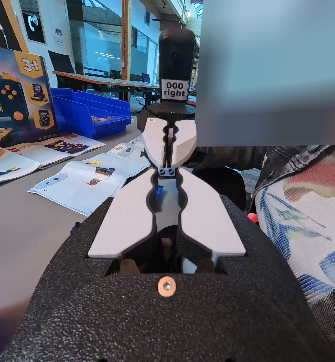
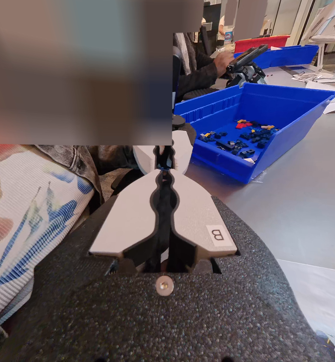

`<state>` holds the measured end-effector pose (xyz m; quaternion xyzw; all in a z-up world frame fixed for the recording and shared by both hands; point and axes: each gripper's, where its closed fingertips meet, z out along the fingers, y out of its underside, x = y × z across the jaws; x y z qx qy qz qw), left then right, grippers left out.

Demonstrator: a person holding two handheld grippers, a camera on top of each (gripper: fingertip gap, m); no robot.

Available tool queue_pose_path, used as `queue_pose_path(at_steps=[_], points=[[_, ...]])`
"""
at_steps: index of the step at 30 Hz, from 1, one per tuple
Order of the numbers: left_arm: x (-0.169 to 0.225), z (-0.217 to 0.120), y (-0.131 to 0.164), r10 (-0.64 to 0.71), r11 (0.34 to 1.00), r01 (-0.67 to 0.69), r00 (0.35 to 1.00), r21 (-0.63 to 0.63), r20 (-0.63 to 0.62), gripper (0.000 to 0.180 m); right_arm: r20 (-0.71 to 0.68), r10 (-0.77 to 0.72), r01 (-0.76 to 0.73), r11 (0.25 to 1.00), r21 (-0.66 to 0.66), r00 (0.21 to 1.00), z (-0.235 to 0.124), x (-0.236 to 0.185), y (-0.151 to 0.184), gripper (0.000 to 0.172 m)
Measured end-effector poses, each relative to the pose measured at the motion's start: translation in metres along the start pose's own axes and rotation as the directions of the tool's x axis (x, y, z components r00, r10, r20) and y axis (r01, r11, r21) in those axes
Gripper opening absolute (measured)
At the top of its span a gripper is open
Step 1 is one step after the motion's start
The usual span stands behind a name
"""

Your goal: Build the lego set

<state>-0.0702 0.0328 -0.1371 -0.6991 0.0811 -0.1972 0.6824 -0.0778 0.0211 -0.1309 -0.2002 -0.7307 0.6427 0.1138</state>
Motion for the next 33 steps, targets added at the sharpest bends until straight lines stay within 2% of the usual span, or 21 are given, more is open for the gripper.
queue_pose_path(at_steps=[5,8,10,12,20,23,25,27,31,33], points=[[-0.009,0.002,0.002,-0.011,1.000,0.013,0.998,-0.019,0.070,0.042,-0.074,-0.053,0.046,0.995,-0.084,0.996,-0.010,0.021,0.002,0.004],[-0.013,0.000,0.002,-0.017,1.000,0.018,0.995,-0.005,0.095,0.045,-0.178,-0.067,0.012,0.956,-0.294,0.982,-0.019,0.057,0.023,0.004],[-0.010,0.000,0.002,-0.007,1.000,0.007,0.997,0.001,0.080,0.046,-0.251,-0.103,-0.025,0.887,-0.461,0.963,-0.026,0.088,0.047,0.004],[-0.003,0.001,0.005,0.013,1.000,-0.013,1.000,-0.011,0.024,0.044,-0.267,-0.127,-0.045,0.828,-0.558,0.955,-0.025,0.109,0.065,0.004],[0.005,0.005,0.012,0.058,0.997,-0.058,0.998,-0.053,-0.011,0.044,-0.249,-0.073,-0.122,0.720,-0.683,0.966,0.000,0.141,0.099,0.004],[0.003,0.003,0.009,0.033,0.999,-0.033,0.999,-0.028,-0.006,0.044,-0.244,-0.073,-0.118,0.718,-0.685,0.967,0.005,0.142,0.100,0.005],[0.002,0.002,0.007,0.020,1.000,-0.021,1.000,-0.013,-0.005,0.044,-0.259,-0.064,-0.132,0.727,-0.673,0.964,0.002,0.143,0.094,0.016],[0.001,0.001,0.006,0.018,1.000,-0.018,1.000,-0.004,-0.003,0.044,-0.282,-0.059,-0.134,0.776,-0.616,0.958,-0.005,0.143,0.075,0.026],[0.000,0.002,0.007,0.012,1.000,-0.012,1.000,-0.013,0.004,0.044,-0.330,-0.051,-0.098,0.902,-0.421,0.943,-0.036,0.134,0.026,0.037],[-0.001,0.002,0.007,0.006,1.000,-0.006,1.000,-0.019,0.006,0.043,-0.346,-0.034,-0.083,0.944,-0.319,0.938,-0.050,0.127,0.011,0.034]])
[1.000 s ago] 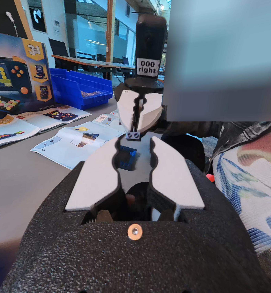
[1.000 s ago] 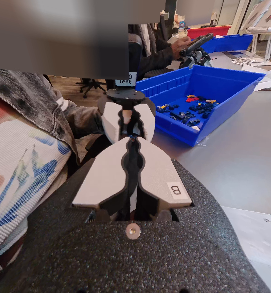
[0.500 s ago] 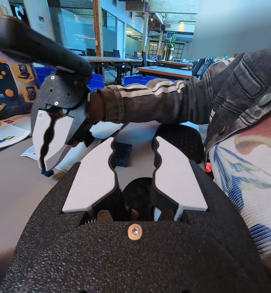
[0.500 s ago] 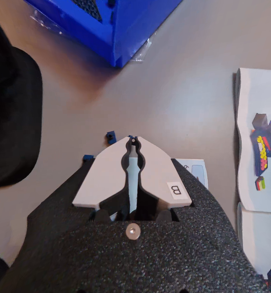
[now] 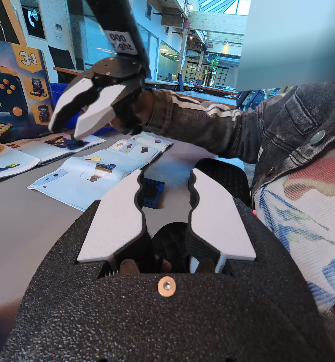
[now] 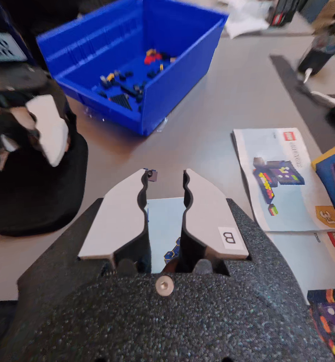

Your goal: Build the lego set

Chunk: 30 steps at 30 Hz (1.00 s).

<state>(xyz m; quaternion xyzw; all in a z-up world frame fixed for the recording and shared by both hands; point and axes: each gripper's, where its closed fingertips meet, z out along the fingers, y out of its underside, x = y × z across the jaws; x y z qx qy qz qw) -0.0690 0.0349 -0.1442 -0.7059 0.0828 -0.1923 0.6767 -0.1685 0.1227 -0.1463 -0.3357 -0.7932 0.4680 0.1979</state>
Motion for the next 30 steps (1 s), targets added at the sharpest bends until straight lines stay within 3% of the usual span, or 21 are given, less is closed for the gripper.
queue_pose_path(at_steps=[3,7,9,12,16,20,24,30], points=[[0.000,0.002,0.002,-0.006,1.000,0.005,1.000,-0.020,-0.010,0.043,0.002,0.010,-0.011,1.000,0.027,1.000,0.007,0.001,0.004,0.014],[0.002,0.007,0.007,0.001,0.998,-0.003,1.000,-0.062,-0.022,0.043,0.081,0.006,0.006,0.988,-0.156,0.997,0.053,0.002,0.036,0.014],[0.003,0.007,0.006,0.023,0.998,-0.024,1.000,-0.063,-0.013,0.043,0.092,0.007,0.010,0.984,-0.179,0.996,0.059,0.006,0.040,0.013],[0.003,0.005,0.004,0.037,0.998,-0.036,0.999,-0.047,0.003,0.042,0.122,0.003,0.015,0.989,-0.148,0.993,0.041,0.004,0.036,0.015],[-0.005,0.003,0.000,-0.015,1.000,0.015,0.999,-0.020,0.034,0.044,0.142,-0.011,0.041,0.975,-0.216,0.990,-0.005,-0.011,0.057,0.019],[-0.013,-0.002,-0.012,-0.007,1.000,0.005,0.996,0.029,0.087,0.047,0.216,-0.025,0.076,0.971,-0.229,0.976,-0.037,-0.062,0.085,0.061],[-0.018,0.007,-0.014,0.084,0.996,-0.080,0.991,-0.047,0.100,0.049,0.181,-0.148,0.191,0.950,-0.249,0.972,-0.035,-0.089,0.105,0.066],[-0.020,0.041,-0.015,0.167,0.972,-0.165,0.986,-0.169,-0.004,0.063,0.161,-0.167,0.210,0.928,-0.309,0.973,-0.013,-0.078,0.116,0.076]])
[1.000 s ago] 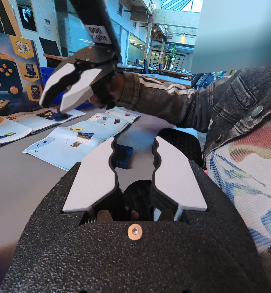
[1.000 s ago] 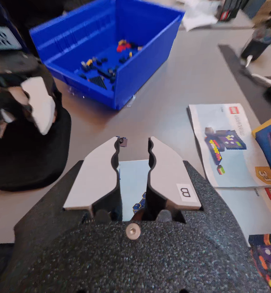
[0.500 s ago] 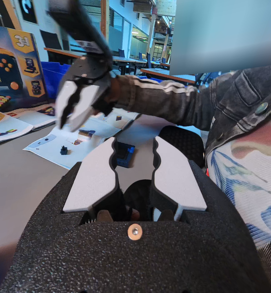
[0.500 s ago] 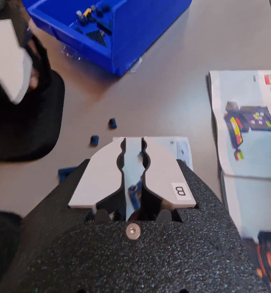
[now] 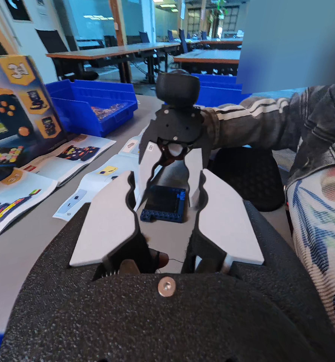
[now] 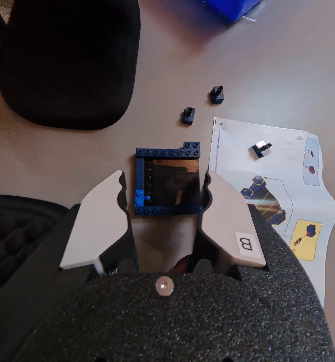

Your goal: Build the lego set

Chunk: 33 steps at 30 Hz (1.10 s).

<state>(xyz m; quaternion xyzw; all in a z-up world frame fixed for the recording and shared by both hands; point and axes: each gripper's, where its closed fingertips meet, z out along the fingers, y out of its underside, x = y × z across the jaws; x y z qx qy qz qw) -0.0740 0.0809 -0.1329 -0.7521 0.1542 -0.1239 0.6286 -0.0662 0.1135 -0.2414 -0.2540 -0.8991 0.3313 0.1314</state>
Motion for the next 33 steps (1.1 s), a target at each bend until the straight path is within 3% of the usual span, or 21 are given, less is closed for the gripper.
queue_pose_path(at_steps=[4,8,10,17,23,26,29,31,33], points=[[-0.010,0.019,0.009,-0.005,0.998,0.006,1.000,-0.063,0.013,0.064,0.025,0.033,-0.032,0.999,-0.041,0.999,0.011,0.002,0.008,0.071],[-0.051,0.023,0.032,0.012,0.979,0.036,0.971,-0.198,0.239,0.058,0.011,0.065,-0.065,0.998,-0.015,0.998,0.009,0.000,0.009,0.069],[-0.066,0.025,0.047,0.031,0.954,0.057,0.957,-0.293,0.289,0.056,0.000,0.075,-0.075,0.997,-0.012,0.997,0.007,-0.003,0.011,0.068],[-0.099,0.043,0.086,-0.007,0.855,0.162,0.954,-0.493,0.301,0.035,-0.006,0.179,-0.177,0.980,0.088,0.984,-0.004,-0.005,0.016,0.068],[-0.110,0.051,0.110,0.077,0.789,0.131,0.949,-0.600,0.307,0.027,0.030,0.220,-0.220,0.935,0.277,0.975,-0.026,0.000,-0.004,0.068],[-0.109,0.053,0.112,0.069,0.792,0.129,0.953,-0.597,0.296,0.012,0.025,0.227,-0.222,0.919,0.325,0.974,-0.030,0.003,-0.006,0.067],[-0.110,0.052,0.100,0.185,0.814,0.017,0.940,-0.580,0.287,0.012,-0.012,0.267,-0.238,0.879,0.413,0.964,-0.038,0.015,-0.014,0.062],[-0.106,0.053,0.075,0.362,0.824,-0.164,0.889,-0.542,0.281,0.012,-0.073,0.344,-0.263,0.821,0.506,0.936,-0.052,0.032,-0.022,0.035],[-0.097,0.054,0.046,0.536,0.790,-0.340,0.787,-0.511,0.305,0.012,-0.147,0.424,-0.260,0.755,0.602,0.893,-0.071,0.048,-0.031,0.007]])
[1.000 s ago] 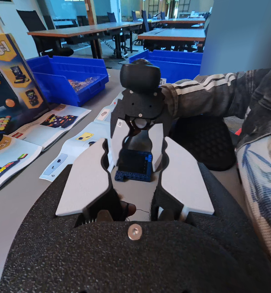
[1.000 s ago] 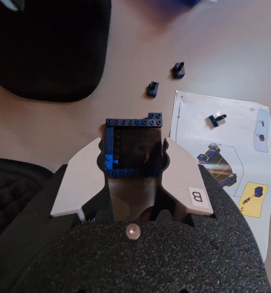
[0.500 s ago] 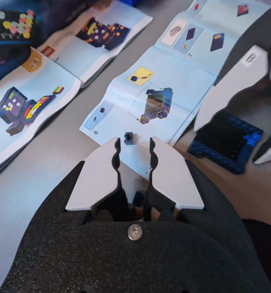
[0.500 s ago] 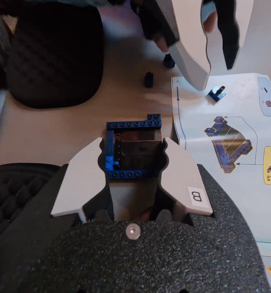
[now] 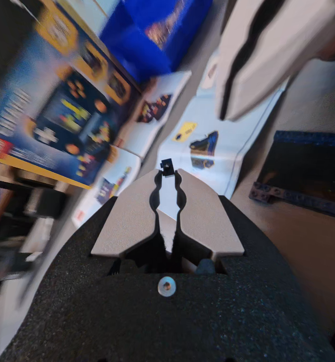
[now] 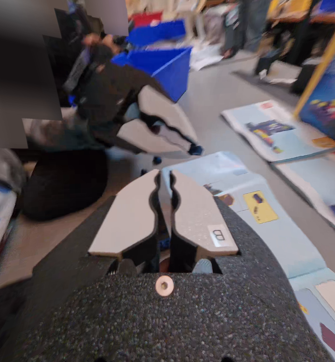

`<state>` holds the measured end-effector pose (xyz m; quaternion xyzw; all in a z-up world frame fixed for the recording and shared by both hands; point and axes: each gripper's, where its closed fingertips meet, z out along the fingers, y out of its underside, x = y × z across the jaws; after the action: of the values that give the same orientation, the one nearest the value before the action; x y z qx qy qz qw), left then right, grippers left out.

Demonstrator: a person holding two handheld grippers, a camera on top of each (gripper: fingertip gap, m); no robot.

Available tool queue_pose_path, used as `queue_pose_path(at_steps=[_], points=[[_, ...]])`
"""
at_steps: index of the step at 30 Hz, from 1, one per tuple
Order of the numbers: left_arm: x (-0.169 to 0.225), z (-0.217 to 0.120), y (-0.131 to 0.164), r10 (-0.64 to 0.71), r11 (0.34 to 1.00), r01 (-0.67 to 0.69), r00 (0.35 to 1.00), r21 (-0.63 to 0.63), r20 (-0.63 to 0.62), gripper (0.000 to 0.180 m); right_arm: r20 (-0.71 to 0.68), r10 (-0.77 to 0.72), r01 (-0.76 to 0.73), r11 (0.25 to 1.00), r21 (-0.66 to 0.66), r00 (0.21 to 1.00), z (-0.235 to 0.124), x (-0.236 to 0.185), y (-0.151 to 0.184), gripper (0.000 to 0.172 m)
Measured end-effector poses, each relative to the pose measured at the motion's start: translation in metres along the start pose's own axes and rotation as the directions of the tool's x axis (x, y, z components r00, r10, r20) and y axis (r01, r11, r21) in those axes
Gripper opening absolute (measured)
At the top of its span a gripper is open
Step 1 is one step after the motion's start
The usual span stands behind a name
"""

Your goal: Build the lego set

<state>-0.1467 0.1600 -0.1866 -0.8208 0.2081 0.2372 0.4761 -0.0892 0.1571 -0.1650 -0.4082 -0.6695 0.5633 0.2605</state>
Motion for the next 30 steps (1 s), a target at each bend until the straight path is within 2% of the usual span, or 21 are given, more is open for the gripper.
queue_pose_path(at_steps=[2,4,6,9,23,28,30], points=[[-0.005,-0.011,-0.021,0.132,0.990,-0.136,0.983,0.030,0.126,0.012,-0.114,-0.064,0.071,0.996,0.060,0.991,-0.003,0.004,-0.017,0.002],[-0.004,-0.018,-0.035,0.214,0.974,-0.224,0.954,0.025,0.208,0.012,-0.223,-0.187,0.203,0.978,0.052,0.957,-0.003,0.001,-0.029,0.006],[0.003,-0.020,-0.043,0.240,0.968,-0.252,0.944,0.022,0.225,0.012,-0.302,-0.280,0.302,0.953,0.028,0.911,0.000,-0.003,-0.035,0.007],[0.006,-0.023,-0.049,0.261,0.962,-0.274,0.934,0.020,0.244,0.012,-0.358,-0.364,0.369,0.928,-0.058,0.860,0.004,0.001,-0.029,0.010],[0.008,-0.026,-0.053,0.390,0.916,-0.401,0.864,-0.036,0.318,0.012,-0.374,-0.379,0.390,0.920,-0.049,0.847,0.003,-0.001,-0.031,0.004],[0.010,-0.030,-0.061,0.341,0.926,-0.375,0.887,0.052,0.312,0.013,-0.339,-0.322,0.351,0.936,0.027,0.884,-0.003,0.000,-0.035,0.003],[0.011,-0.032,-0.065,0.250,0.945,-0.294,0.932,0.144,0.262,0.019,-0.279,-0.254,0.294,0.949,0.115,0.926,-0.007,-0.001,-0.039,0.003]])
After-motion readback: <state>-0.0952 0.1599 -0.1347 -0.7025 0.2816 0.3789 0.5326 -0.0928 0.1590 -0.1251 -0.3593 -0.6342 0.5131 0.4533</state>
